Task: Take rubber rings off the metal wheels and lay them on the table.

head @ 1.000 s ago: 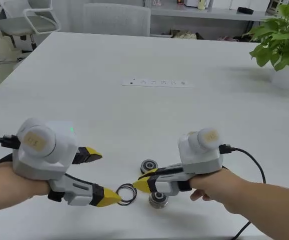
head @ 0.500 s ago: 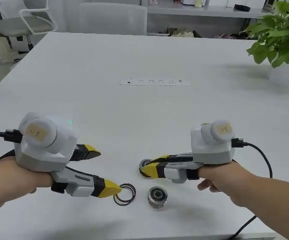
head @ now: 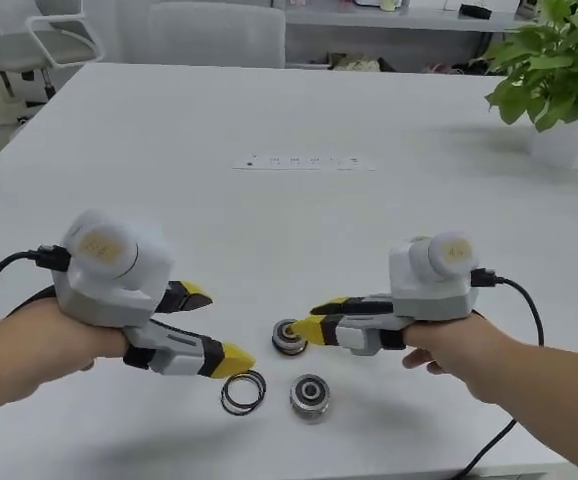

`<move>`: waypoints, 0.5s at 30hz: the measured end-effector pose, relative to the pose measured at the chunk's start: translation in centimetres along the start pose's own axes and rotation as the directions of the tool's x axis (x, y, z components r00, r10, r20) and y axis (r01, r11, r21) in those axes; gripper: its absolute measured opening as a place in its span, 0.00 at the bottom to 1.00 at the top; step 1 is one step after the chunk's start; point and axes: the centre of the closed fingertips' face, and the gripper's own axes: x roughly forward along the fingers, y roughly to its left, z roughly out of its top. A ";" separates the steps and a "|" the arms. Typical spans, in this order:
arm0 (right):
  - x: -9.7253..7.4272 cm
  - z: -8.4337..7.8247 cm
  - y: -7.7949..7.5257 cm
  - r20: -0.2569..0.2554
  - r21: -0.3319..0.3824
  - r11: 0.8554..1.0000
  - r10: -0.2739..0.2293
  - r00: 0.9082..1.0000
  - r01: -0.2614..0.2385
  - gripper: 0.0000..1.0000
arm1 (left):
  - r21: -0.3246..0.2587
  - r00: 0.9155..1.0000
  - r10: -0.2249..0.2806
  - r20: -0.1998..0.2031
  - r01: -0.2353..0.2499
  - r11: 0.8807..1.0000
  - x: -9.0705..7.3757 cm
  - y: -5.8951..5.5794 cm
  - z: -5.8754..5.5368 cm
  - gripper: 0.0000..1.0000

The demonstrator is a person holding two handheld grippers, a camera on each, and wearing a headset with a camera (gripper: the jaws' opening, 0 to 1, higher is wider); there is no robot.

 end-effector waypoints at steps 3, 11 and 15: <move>0.0 -0.3 -0.3 -0.009 -0.010 1.000 -0.004 1.000 0.004 0.26 | -0.002 1.000 -0.002 0.005 0.002 1.000 0.5 0.2 0.3 0.56; -0.1 -1.0 -0.8 -0.039 -0.052 0.999 -0.009 0.999 0.007 0.27 | -0.009 1.000 -0.012 0.012 0.012 1.000 1.8 0.3 0.8 0.52; 0.0 -1.6 -1.1 -0.058 -0.077 0.997 -0.012 0.998 0.007 0.27 | -0.002 1.000 -0.017 0.005 0.017 1.000 2.4 0.3 0.7 0.49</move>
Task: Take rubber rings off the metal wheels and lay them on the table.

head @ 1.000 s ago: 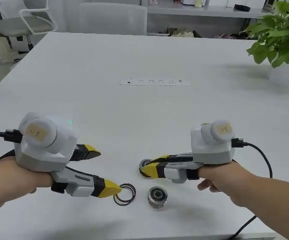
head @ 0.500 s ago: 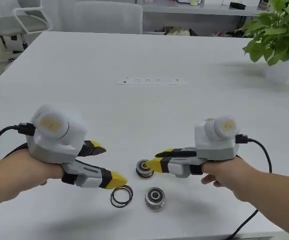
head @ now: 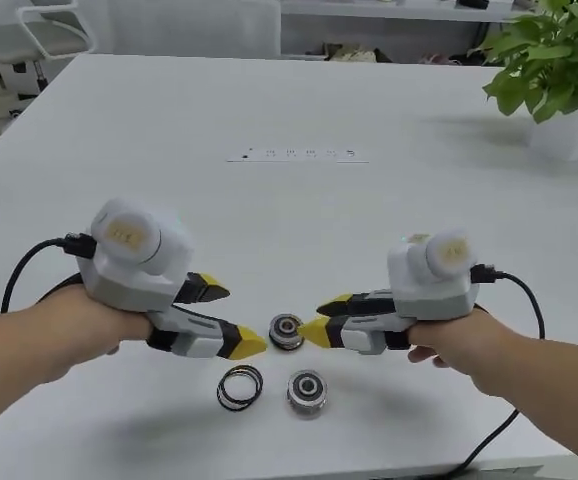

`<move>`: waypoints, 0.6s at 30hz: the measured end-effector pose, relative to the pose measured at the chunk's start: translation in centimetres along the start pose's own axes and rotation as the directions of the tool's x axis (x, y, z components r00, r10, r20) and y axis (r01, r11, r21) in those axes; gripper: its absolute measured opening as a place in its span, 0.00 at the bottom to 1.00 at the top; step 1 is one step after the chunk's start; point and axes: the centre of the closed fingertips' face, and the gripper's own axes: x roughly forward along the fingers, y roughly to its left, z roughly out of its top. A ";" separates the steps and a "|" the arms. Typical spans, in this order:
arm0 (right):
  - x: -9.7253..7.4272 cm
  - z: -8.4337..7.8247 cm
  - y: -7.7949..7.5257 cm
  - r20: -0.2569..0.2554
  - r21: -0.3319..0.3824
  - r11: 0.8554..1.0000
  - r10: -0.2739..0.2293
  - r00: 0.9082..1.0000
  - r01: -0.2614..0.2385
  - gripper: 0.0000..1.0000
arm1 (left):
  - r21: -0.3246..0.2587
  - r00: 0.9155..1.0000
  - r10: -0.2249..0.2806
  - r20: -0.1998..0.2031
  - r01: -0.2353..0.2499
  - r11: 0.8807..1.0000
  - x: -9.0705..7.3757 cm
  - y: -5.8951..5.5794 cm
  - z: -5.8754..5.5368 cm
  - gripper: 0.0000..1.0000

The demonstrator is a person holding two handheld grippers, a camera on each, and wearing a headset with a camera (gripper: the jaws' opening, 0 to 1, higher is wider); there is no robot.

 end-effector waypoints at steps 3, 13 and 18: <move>0.1 -0.4 0.0 -0.014 -0.020 1.000 0.004 1.000 -0.005 0.26 | 0.005 1.000 -0.006 0.002 0.006 1.000 0.5 -0.1 0.2 0.47; 0.7 -1.4 0.5 -0.053 -0.076 0.997 0.021 0.998 -0.025 0.22 | 0.027 0.999 -0.043 -0.013 0.044 0.999 2.2 -0.8 0.4 0.41; 1.1 -1.6 0.8 -0.065 -0.101 0.994 0.031 0.997 -0.037 0.19 | 0.040 0.998 -0.057 -0.021 0.058 0.998 2.8 -1.3 0.5 0.37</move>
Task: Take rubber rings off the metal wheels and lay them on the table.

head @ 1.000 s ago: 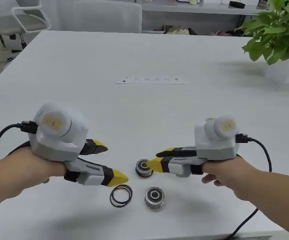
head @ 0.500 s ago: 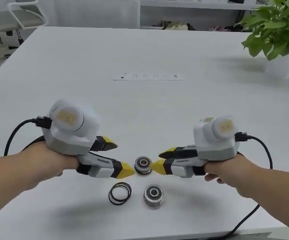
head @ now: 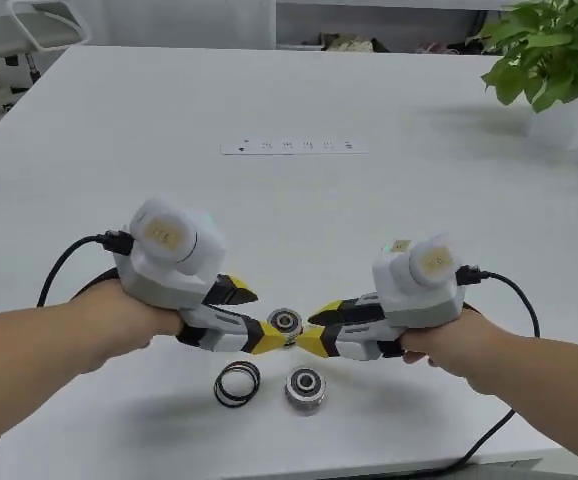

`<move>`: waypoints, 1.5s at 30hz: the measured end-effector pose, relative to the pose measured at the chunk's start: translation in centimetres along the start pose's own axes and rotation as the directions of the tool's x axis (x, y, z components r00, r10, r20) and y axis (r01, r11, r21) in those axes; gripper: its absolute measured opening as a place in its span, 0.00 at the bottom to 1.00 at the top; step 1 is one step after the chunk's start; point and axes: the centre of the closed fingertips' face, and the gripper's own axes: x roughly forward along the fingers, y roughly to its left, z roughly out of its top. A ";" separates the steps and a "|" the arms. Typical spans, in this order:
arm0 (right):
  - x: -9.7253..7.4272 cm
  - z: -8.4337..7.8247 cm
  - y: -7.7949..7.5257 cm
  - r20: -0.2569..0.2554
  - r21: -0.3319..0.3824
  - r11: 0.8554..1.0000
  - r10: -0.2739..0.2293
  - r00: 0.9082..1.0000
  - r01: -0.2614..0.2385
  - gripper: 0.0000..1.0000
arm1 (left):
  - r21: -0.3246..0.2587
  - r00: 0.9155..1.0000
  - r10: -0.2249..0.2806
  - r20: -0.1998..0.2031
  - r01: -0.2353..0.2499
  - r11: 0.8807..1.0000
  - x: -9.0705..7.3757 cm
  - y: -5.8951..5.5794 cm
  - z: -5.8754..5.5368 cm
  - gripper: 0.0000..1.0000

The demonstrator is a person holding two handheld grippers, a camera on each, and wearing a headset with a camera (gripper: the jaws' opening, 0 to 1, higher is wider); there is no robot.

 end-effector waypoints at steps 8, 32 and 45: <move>0.4 -0.3 0.2 -0.016 -0.027 1.000 0.002 1.000 -0.003 0.15 | 0.021 1.000 -0.017 -0.016 0.017 1.000 1.2 -0.2 -0.2 0.33; 0.4 -0.3 0.2 -0.006 -0.031 1.000 -0.003 1.000 0.003 0.13 | 0.020 0.999 -0.008 -0.033 0.009 1.000 2.3 0.4 -0.3 0.14; 0.5 -0.3 0.1 -0.007 -0.036 0.999 -0.022 1.000 0.022 0.11 | 0.099 0.998 0.030 -0.051 -0.025 0.995 2.4 0.7 -0.3 0.08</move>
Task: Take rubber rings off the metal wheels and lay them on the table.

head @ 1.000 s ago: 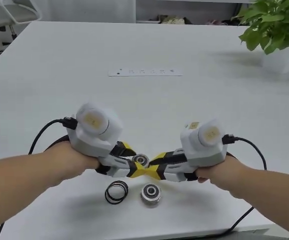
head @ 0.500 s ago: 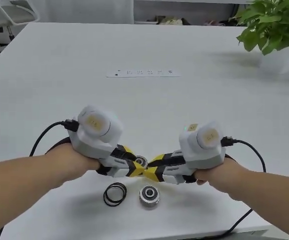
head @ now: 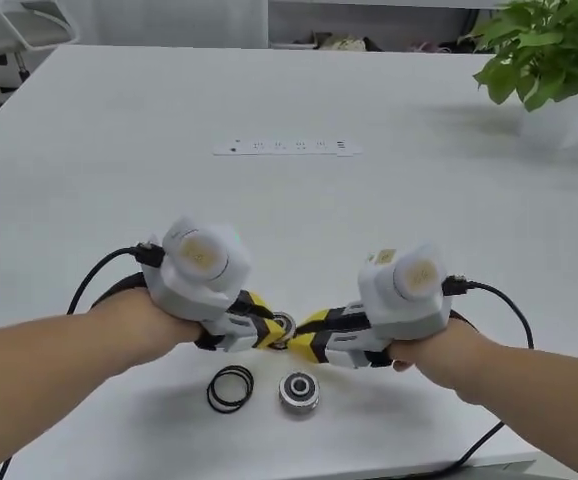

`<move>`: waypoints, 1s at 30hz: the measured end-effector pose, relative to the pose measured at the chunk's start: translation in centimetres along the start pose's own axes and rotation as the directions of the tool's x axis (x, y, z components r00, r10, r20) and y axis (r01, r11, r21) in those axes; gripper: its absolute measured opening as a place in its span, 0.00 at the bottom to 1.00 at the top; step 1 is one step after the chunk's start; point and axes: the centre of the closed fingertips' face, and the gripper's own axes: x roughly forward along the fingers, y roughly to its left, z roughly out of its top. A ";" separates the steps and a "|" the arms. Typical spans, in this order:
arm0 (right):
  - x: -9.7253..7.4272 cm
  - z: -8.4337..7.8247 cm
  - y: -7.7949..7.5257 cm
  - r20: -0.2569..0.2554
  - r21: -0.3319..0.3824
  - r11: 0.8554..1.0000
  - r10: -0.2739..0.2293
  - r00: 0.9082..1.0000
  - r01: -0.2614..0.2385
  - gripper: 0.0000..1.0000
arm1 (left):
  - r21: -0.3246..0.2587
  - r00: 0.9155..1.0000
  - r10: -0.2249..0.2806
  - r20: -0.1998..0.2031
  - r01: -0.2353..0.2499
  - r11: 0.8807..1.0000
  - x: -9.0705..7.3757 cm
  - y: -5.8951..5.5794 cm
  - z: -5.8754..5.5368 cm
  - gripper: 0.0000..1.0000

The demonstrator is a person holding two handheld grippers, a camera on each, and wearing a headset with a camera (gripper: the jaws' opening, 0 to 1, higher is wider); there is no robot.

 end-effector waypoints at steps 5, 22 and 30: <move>0.0 -0.1 0.0 -0.008 0.001 1.000 -0.004 1.000 0.004 0.09 | -0.004 1.000 0.008 0.002 -0.008 1.000 0.0 0.0 0.0 0.08; -0.6 0.0 -0.4 0.015 0.131 0.991 -0.007 1.000 0.005 0.00 | -0.005 1.000 0.029 0.011 -0.029 1.000 0.1 0.0 -0.1 0.08; -0.9 0.2 -0.4 0.041 0.193 0.981 -0.010 0.999 0.002 0.00 | -0.007 0.999 0.034 0.010 -0.034 0.999 0.1 0.0 -0.1 0.08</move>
